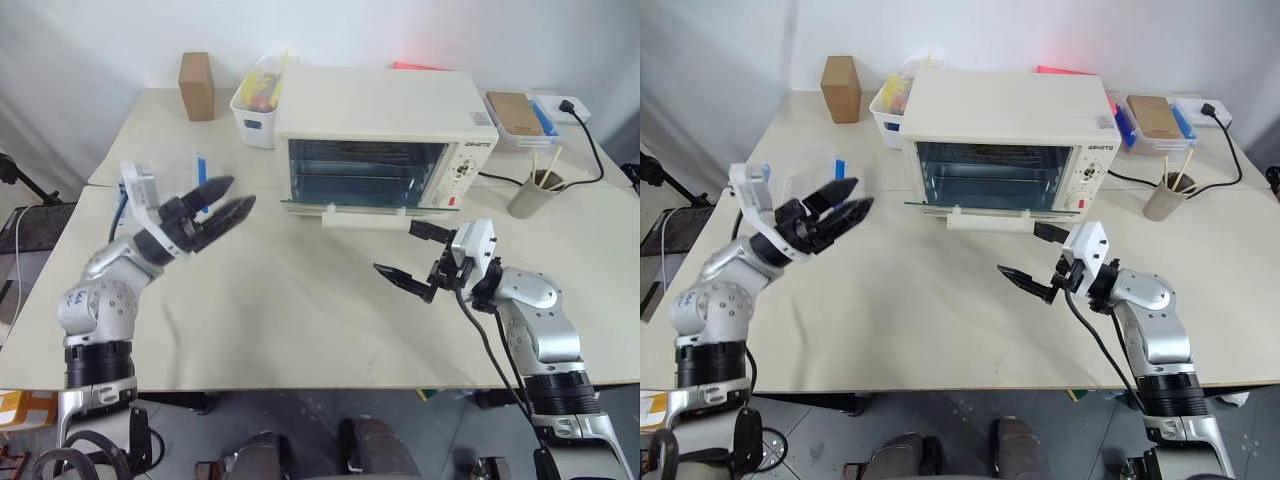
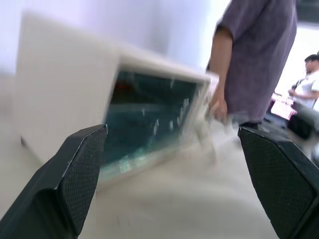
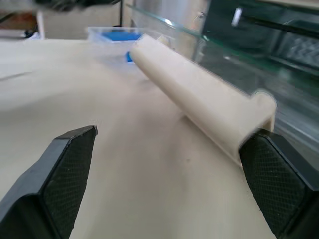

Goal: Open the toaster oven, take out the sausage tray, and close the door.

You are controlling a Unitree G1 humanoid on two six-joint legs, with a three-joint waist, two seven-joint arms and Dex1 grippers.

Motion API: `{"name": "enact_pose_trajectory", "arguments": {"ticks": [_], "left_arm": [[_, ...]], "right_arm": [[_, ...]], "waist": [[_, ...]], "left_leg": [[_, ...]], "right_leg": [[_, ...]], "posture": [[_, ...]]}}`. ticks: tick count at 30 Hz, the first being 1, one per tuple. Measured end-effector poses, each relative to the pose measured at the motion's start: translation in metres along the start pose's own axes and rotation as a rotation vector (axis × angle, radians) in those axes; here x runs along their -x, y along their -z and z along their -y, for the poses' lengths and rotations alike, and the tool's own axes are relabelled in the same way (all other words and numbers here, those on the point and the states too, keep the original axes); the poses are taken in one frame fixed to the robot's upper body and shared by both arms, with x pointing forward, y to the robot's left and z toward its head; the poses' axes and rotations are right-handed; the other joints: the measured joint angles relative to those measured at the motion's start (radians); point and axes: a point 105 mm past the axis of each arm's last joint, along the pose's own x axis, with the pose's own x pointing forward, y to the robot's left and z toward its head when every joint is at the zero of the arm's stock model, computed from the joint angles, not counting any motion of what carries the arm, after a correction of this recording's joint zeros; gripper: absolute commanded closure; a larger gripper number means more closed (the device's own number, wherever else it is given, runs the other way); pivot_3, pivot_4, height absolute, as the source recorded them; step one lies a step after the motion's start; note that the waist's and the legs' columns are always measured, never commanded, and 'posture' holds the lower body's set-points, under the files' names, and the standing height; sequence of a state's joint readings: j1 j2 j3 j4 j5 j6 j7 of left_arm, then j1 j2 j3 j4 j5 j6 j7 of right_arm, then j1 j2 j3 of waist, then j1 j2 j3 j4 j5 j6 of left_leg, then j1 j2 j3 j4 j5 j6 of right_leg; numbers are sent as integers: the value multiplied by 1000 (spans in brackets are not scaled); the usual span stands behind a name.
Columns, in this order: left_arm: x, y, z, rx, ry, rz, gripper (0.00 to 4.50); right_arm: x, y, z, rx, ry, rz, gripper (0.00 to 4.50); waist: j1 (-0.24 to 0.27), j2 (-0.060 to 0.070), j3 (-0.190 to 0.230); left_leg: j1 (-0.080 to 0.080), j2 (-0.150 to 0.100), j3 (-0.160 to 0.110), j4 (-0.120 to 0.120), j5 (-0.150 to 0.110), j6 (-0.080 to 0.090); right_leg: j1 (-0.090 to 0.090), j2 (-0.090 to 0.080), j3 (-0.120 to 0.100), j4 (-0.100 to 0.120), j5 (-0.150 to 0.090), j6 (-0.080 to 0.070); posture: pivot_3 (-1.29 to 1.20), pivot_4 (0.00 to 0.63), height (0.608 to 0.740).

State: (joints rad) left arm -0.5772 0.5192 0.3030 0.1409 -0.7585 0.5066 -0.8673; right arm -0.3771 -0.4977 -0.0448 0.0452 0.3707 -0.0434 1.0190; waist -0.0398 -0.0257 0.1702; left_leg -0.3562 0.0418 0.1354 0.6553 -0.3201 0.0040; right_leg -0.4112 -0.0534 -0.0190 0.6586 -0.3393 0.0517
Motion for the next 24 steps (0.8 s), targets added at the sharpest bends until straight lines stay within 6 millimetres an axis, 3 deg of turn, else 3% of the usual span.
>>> {"name": "enact_pose_trajectory", "arguments": {"ticks": [4,11,17,20,24], "left_arm": [[-14,7,-11,24,6,-43,2111],[-53,30,-12,32,55,-74,4342],[-79,53,-15,12,34,-96,4458],[-79,61,-20,-6,10,-112,4458],[-74,74,-12,-34,87,-158,4458]], "right_arm": [[2,3,-1,64,-11,-14,0],[2,6,-3,98,-21,-22,0],[5,9,-6,111,-14,-29,0],[9,13,-9,102,4,-37,0],[39,25,-18,50,126,-73,0]], "waist": [[4,0,0],[6,0,0],[10,0,0],[9,0,0],[18,-1,0]], "left_leg": [[0,0,0,0,0,0],[-1,4,3,3,0,-1],[-1,6,5,4,-1,-1],[-1,6,6,5,-1,-1],[-2,6,5,5,-1,-1]], "right_leg": [[0,1,0,0,0,0],[-1,5,2,-1,0,0],[-2,7,4,0,0,0],[-2,7,4,1,0,0],[-2,7,4,0,0,0]], "posture": [[0,150,740],[0,150,740],[0,150,740],[0,150,740],[0,150,740]]}}
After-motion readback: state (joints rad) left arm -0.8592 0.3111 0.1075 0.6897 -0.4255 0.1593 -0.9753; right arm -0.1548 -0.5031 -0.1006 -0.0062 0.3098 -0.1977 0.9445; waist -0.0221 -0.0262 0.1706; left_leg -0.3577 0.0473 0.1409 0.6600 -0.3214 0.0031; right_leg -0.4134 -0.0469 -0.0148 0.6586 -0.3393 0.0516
